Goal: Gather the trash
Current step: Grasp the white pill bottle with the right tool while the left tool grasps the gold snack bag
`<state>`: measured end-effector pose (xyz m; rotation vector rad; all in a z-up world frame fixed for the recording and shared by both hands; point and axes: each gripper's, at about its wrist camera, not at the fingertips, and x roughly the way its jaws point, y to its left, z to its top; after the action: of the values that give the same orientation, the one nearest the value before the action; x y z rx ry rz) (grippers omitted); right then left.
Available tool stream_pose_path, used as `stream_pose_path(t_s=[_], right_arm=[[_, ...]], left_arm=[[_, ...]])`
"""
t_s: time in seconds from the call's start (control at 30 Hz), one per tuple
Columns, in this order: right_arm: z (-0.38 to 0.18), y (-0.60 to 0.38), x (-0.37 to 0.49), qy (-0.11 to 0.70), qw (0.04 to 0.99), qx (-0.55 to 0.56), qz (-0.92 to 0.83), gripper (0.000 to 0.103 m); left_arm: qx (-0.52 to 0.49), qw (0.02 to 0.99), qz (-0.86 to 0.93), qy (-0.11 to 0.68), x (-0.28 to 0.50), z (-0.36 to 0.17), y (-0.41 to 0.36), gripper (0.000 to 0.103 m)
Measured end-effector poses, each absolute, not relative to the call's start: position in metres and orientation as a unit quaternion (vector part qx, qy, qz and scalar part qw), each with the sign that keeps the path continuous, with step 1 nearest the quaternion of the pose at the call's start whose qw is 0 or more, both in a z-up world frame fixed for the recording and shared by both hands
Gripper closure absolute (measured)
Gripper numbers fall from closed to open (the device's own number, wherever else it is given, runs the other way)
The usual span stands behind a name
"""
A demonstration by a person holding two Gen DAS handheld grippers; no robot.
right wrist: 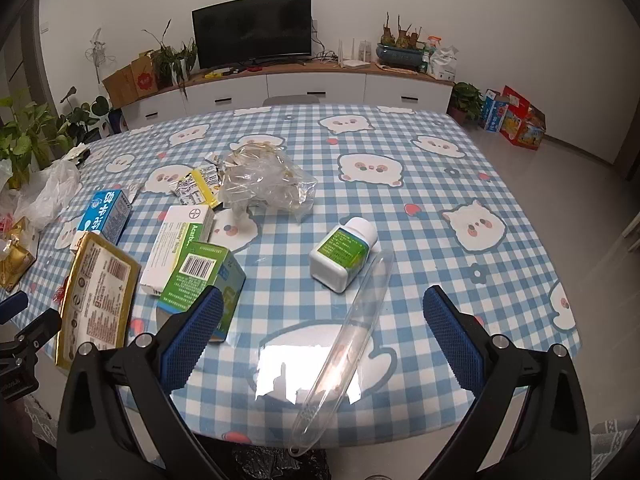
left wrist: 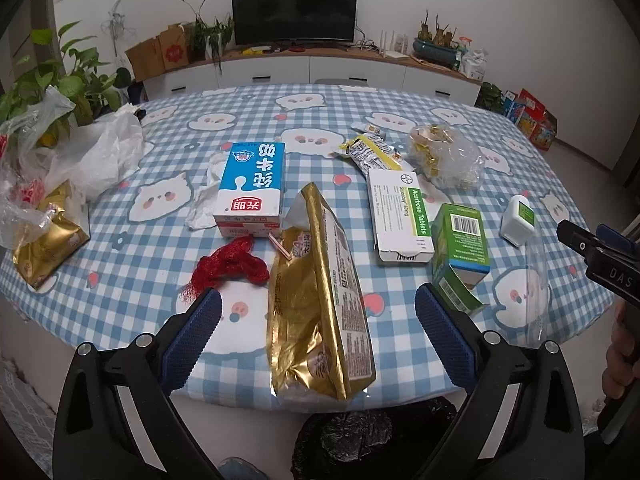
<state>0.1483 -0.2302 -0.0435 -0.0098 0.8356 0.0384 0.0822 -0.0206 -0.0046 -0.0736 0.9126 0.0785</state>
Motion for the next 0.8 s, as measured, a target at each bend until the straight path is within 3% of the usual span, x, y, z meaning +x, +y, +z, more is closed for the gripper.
stream_pose_path(t_s=[0.37, 0.8], right_arm=[[-0.068, -0.248, 0.215, 0.448, 0.894, -0.004, -0.004, 0.012], [-0.098, -0.249, 0.251, 0.497, 0.868, 0.026, 0.000, 0.036]], left_arm=[[-0.026, 0.874, 0.035, 0.484, 0.130, -0.028, -0.023, 0.018], [-0.028, 0.856, 0.026, 0.515, 0.146, -0.051, -0.031, 0.043]])
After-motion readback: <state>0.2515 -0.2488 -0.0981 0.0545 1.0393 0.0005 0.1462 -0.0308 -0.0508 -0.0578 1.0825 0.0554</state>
